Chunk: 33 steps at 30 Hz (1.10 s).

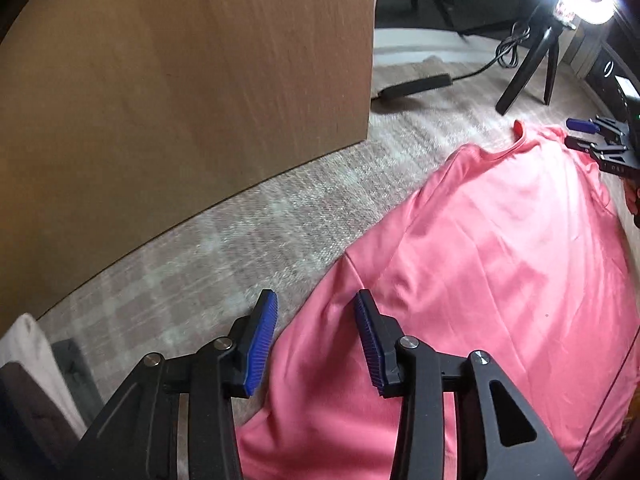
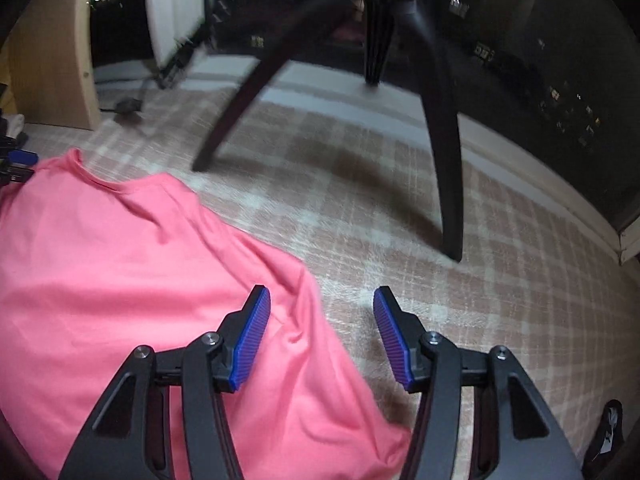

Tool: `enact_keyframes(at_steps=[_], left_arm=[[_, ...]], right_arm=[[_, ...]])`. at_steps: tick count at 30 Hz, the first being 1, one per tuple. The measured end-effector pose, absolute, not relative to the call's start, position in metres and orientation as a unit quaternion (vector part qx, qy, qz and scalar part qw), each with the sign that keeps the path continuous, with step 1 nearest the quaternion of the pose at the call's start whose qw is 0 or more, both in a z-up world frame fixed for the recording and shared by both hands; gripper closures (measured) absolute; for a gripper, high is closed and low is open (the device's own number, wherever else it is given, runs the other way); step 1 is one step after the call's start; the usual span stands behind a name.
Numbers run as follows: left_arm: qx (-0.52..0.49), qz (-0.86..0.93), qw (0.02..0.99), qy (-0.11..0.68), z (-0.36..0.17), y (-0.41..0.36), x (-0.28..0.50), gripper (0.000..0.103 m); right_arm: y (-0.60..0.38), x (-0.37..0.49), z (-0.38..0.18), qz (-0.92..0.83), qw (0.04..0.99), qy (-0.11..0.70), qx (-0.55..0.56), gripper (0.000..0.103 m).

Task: Fold clothes
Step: 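Move both open grippers over the pink shirt on the rug and close the left gripper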

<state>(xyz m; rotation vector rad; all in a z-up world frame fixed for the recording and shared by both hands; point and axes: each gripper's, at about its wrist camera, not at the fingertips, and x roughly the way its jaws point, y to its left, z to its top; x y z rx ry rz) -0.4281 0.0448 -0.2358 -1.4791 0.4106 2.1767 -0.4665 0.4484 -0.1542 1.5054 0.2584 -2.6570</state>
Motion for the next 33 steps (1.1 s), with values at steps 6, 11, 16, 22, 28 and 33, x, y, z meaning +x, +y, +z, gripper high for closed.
enact_keyframes(at_steps=[6,11,16,22,28,33], left_arm=[[-0.516,0.805,0.243,0.161,-0.232,0.056,-0.420,0.102],[-0.514,0.821,0.201,0.149,-0.230,0.039,-0.426,0.095],[-0.493,0.837,0.216,0.102,-0.197,0.018,-0.415,0.071],[-0.500,0.835,0.190,0.128,-0.189,-0.009,-0.381,0.070],[-0.531,0.815,0.141,0.187,-0.230,-0.008,-0.375,0.070],[-0.545,0.808,0.145,0.173,-0.245,-0.012,-0.387,0.071]], right_arm=[[0.451,-0.471,-0.158,-0.870,0.023,0.072,0.487,0.050],[0.442,-0.462,-0.147,-0.880,0.000,0.087,0.466,0.050],[0.394,-0.434,-0.119,-0.893,0.062,0.107,0.432,0.050],[0.292,-0.444,-0.111,-0.878,0.186,0.128,0.422,0.051],[0.218,-0.477,-0.142,-0.862,0.223,0.169,0.423,0.052],[0.209,-0.504,-0.157,-0.855,0.209,0.167,0.443,0.052]])
